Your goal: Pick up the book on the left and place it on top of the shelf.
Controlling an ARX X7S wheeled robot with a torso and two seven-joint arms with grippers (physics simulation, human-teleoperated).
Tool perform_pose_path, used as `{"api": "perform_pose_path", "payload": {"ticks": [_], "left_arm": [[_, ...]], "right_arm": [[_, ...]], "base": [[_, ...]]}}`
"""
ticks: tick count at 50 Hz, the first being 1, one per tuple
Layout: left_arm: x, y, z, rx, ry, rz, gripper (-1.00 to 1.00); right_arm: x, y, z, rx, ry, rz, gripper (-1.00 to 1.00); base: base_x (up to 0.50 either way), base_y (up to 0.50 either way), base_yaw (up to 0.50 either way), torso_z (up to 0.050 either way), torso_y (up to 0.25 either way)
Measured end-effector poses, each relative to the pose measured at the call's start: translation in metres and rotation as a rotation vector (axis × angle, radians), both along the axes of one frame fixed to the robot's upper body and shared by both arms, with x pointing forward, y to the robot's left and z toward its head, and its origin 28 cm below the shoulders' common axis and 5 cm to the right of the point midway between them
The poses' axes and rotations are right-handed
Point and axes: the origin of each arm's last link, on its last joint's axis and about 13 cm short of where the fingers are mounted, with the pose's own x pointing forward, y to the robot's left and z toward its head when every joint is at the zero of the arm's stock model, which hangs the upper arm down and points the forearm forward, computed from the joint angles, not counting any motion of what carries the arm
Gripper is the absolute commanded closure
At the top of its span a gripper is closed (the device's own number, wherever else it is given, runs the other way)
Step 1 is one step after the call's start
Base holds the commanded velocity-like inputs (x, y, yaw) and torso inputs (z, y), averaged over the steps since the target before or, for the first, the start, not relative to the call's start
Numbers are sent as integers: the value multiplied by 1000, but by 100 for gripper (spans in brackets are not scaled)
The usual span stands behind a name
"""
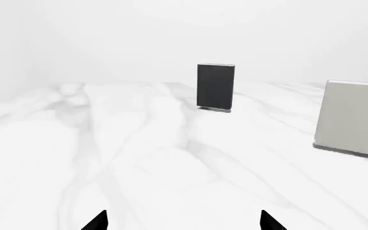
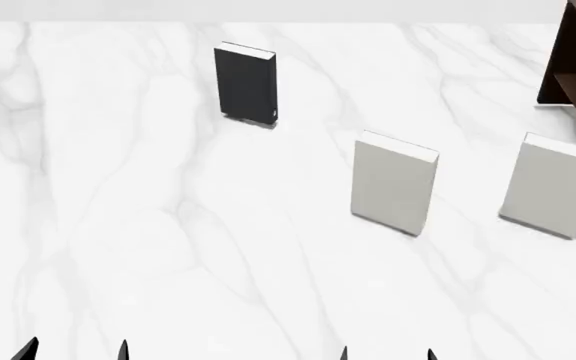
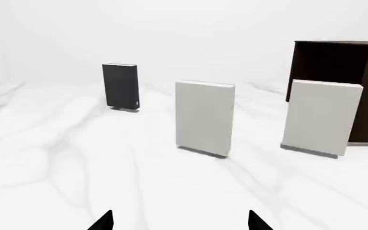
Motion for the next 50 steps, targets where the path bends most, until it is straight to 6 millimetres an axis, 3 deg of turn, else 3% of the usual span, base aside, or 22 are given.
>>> {"api": "perform_pose_path", "payload": {"ticks": [27,39,50], "left_arm": [[1,-1,0,18,-5,6,-100],[0,0,-1,23,-12,3,-100],[0,-1,-1,21,-14,-3,-100]], "right_arm": [[2,0,-2,-27,2,-11,-100],[2,0,-3,-20,11,-7,-100],[2,-1,-3,-26,5,-15,-100]], "base": [[0,0,0,0,0],[0,-461,0,0,0],[0,-62,0,0,0]]}}
